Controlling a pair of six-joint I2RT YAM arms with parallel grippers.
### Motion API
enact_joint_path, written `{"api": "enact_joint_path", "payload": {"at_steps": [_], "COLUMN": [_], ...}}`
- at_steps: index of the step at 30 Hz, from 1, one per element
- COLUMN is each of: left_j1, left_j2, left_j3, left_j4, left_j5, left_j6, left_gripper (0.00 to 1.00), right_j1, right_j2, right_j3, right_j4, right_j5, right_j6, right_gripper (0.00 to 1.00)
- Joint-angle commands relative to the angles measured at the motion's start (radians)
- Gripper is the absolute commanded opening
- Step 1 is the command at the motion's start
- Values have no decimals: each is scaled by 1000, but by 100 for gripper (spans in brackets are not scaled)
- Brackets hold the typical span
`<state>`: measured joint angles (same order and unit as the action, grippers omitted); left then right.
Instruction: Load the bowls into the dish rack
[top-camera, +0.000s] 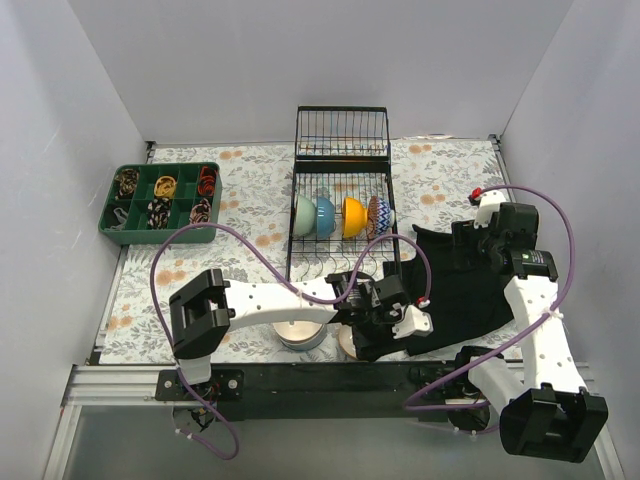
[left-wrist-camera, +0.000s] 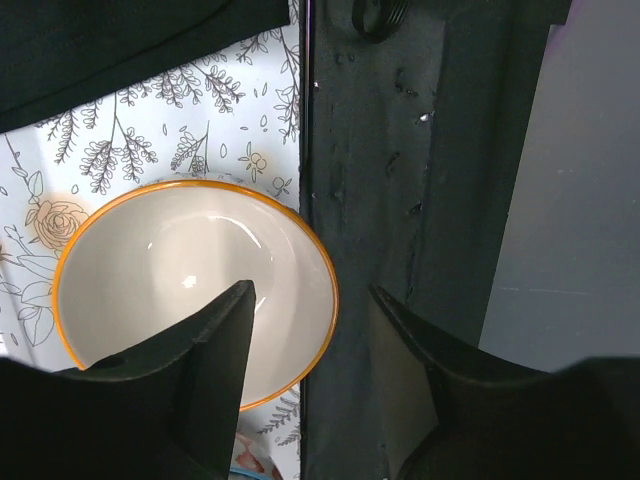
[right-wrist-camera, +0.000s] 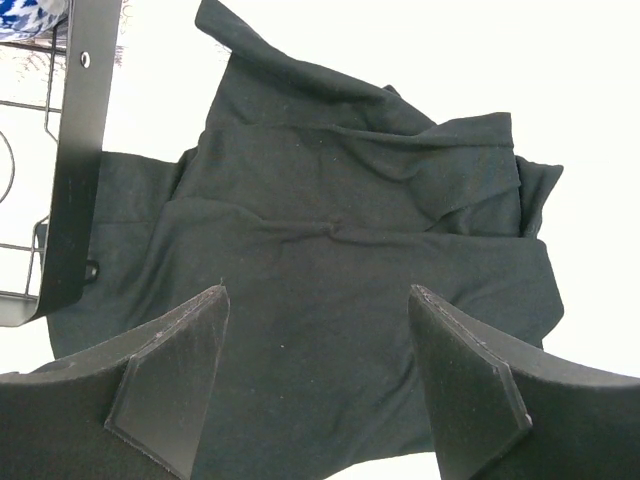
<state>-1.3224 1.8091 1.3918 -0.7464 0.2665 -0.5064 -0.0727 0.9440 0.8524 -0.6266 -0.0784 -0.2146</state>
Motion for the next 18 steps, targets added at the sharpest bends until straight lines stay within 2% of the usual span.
{"api": "enact_joint_path", "payload": {"at_steps": [1,14,18], "left_j1": [-8,-21,-21], "left_j2": [-2,102,127], "left_j3": [9,64,78], "left_j4": [41,62,62], "left_j5": [14,-16,-18], "left_j6": [-55,-96,-148], "left_gripper": [48,43,31], "right_j1": [-9,-15,-15], "right_j2": [-33,-60,-71], "right_j3": [-7,-32,-35], "right_j4": [16,16,11], "right_j5": [-9,-21,-9], "right_j6": [11,14,12], "right_gripper": [80,80,80]}}
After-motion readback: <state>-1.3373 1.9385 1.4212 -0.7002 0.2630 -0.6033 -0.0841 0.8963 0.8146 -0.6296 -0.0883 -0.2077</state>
